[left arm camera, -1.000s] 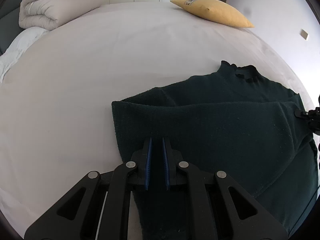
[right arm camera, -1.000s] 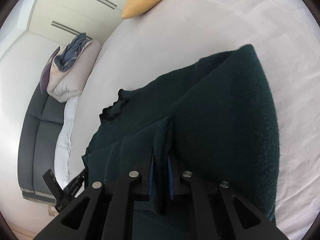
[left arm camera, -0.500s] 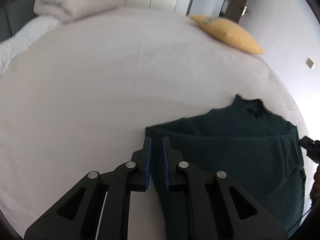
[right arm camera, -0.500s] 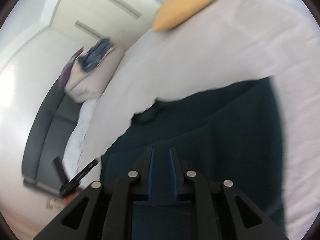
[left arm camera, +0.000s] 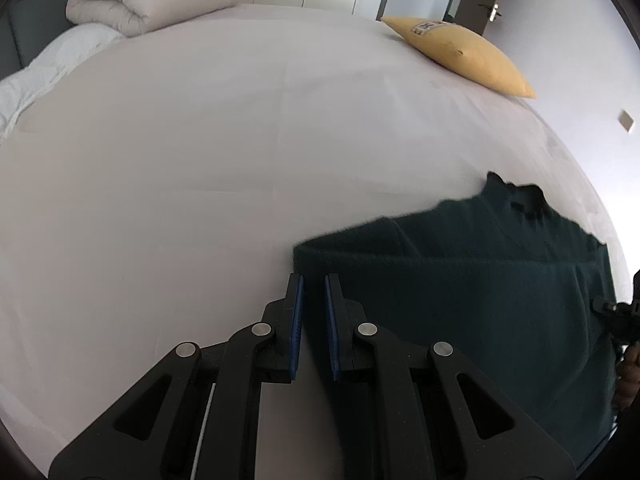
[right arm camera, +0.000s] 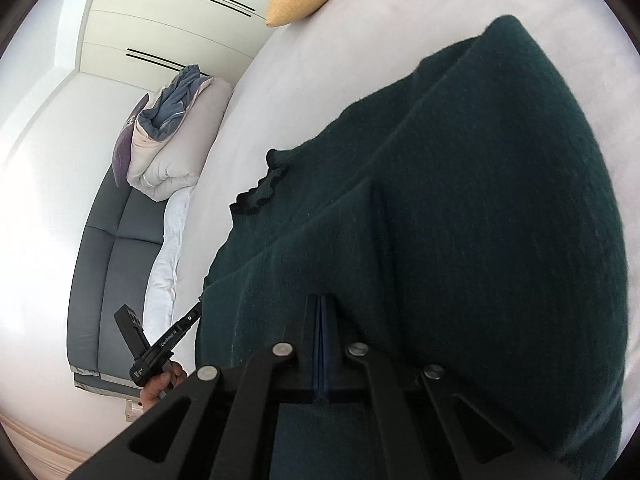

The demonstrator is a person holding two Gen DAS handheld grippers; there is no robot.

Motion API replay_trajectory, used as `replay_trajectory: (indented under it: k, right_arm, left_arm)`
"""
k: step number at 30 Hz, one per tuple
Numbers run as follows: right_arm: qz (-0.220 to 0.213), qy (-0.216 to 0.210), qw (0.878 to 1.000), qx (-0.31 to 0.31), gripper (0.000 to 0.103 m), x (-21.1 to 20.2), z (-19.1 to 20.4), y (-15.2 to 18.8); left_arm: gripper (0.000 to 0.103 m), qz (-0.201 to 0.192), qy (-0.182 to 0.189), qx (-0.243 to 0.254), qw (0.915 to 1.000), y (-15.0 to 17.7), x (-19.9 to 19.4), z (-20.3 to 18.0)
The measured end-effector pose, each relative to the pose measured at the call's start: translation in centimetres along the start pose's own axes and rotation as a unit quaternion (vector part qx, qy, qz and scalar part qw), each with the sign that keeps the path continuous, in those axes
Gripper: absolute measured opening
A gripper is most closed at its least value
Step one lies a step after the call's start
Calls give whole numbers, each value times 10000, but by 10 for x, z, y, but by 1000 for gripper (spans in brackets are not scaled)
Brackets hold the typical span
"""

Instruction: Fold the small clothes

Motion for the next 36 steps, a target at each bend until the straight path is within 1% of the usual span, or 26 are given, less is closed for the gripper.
replay_trajectory:
  k: [2,4,5,7,8,10,11,12,14,15,16,17,18,19,20,21,22,23,24,25,26,28,29,32,34,36]
  right_arm:
    - [-21,56,10000,-63,0,-3,1,4]
    - [-60,126,9998,-156,0,-9,0,11]
    - [-71,142,9997,-158,0,-11,-1,13]
    - [-110,128,9998,-120,3,-18,-4,19]
    - [-128,129,9998,-107,3,-20,-5,21]
    - [-175,183,9996,-128,3,-27,-8,27]
    - [-180,226,9995,-153,3,-29,-9,30]
    - [-171,322,9992,-179,3,-32,-11,34]
    - [-130,522,9982,-275,11,-43,-10,48]
    - [-136,622,9975,-316,28,-49,-10,55]
    - [-202,702,9966,-386,42,-59,-8,63]
    - [-293,800,9953,-464,49,-72,-5,74]
    - [-357,849,9944,-512,58,-81,-3,82]
    - [-460,890,9931,-608,62,-95,0,93]
    - [-564,926,9915,-722,62,-112,3,108]
    - [-595,923,9911,-754,62,-120,3,116]
    - [-625,870,9910,-799,62,-135,2,132]
    - [-650,860,9908,-821,62,-145,1,145]
    - [-671,891,9903,-825,63,-152,-1,152]
    - [-692,954,9895,-833,63,-160,-5,164]
    - [-712,1012,9891,-804,64,-170,-11,177]
    - [-750,1067,9890,-701,64,-182,-21,192]
    - [-785,1081,9892,-610,64,-189,-28,201]
    - [-879,1132,9889,-401,64,-201,-43,215]
    - [-962,1158,9883,-264,65,-208,-51,220]
    - [-1004,975,9898,-284,65,-209,-46,218]
  left_arm:
    - [10,-56,-100,91,9999,13,-9,-6]
    - [10,-94,-311,268,9991,23,-13,-13]
    - [10,-193,-395,359,9984,33,-20,-17]
    - [10,-224,-512,500,9972,48,-26,-24]
    - [10,-208,-657,653,9955,59,-28,-29]
    - [10,-239,-819,809,9931,73,-30,-35]
    - [10,-274,-967,938,9905,83,-34,-39]
    - [10,-308,-1006,962,9898,88,-39,-41]
    - [11,-350,-894,919,9911,99,-53,-44]
    - [11,-364,-831,894,9919,107,-63,-45]
    - [11,-381,-795,880,9922,113,-71,-45]
    - [11,-402,-719,869,9928,125,-84,-46]
    - [11,-396,-662,870,9932,134,-91,-46]
    - [11,-375,-605,858,9938,143,-100,-43]
    - [11,-307,-501,778,9952,159,-111,-40]
    - [11,-253,-401,694,9965,171,-120,-35]
    - [11,-180,-281,595,9977,182,-124,-36]
    - [13,-34,-74,455,9989,200,-131,-34]
    - [17,72,54,382,9992,211,-134,-33]
    - [28,152,152,316,9993,222,-138,-33]
    - [52,218,296,187,9991,238,-144,-30]
    - [82,186,471,-43,9987,256,-155,-27]
    - [83,152,610,-219,9978,268,-163,-24]
    - [83,399,917,-424,9941,292,-169,-26]
    - [83,429,934,-393,9939,302,-173,-30]
    - [83,412,919,-380,9942,308,-178,-34]
Point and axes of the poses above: each gripper's, at about its wrist camera, not at the fingertips, and x roughly the way its jaws point, z to its left, y to its underside, the point moved 6 cm from there along x, roughly the way its jaws point, and after that the axes turned 6 degrees about z, right-handed, at the moved point
